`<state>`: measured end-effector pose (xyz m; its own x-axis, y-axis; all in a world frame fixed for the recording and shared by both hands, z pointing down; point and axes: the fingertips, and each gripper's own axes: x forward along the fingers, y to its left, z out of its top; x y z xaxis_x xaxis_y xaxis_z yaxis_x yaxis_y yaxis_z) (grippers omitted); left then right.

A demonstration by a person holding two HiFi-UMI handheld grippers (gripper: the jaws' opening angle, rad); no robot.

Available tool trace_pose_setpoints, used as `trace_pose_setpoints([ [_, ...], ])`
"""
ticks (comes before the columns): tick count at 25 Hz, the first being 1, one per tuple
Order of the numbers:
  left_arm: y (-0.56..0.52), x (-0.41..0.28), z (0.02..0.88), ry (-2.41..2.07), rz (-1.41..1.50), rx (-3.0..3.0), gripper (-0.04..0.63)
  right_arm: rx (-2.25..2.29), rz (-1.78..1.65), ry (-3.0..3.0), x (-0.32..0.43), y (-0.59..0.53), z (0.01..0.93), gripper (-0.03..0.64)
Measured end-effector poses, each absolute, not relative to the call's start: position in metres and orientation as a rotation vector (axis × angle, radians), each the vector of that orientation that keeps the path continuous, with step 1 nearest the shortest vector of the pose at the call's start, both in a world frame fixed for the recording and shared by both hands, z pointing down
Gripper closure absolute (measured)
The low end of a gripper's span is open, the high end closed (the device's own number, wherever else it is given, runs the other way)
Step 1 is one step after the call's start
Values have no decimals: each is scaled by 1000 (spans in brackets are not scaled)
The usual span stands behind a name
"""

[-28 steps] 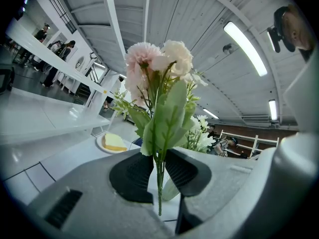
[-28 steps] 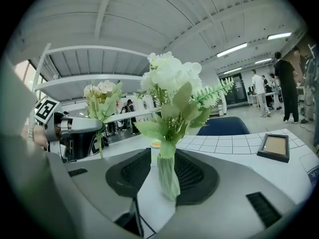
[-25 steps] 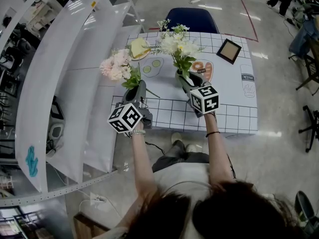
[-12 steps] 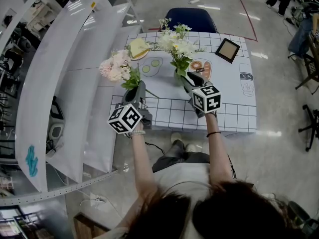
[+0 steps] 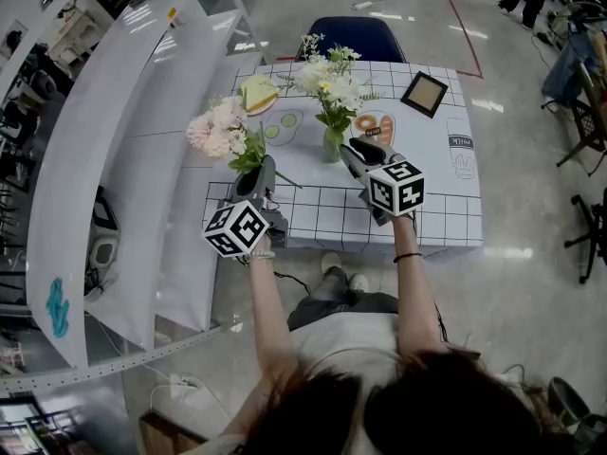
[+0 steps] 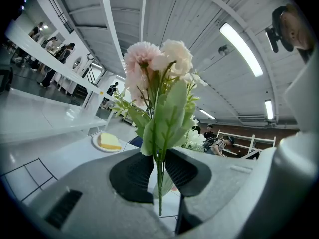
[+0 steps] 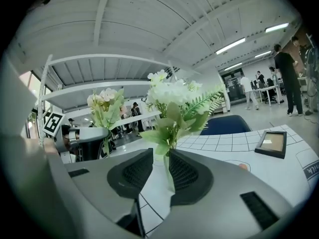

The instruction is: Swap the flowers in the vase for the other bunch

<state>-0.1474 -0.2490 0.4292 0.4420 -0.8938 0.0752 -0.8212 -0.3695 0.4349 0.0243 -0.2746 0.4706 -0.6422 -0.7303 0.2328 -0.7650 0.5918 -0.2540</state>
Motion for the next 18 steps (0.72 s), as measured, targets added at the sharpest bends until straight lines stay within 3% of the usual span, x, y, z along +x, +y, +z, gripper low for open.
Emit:
trace_pose_setpoints([
  [18,-226,-117,420,-1383,-243,2362,525,1131,489,-2952,25,-242,404,581],
])
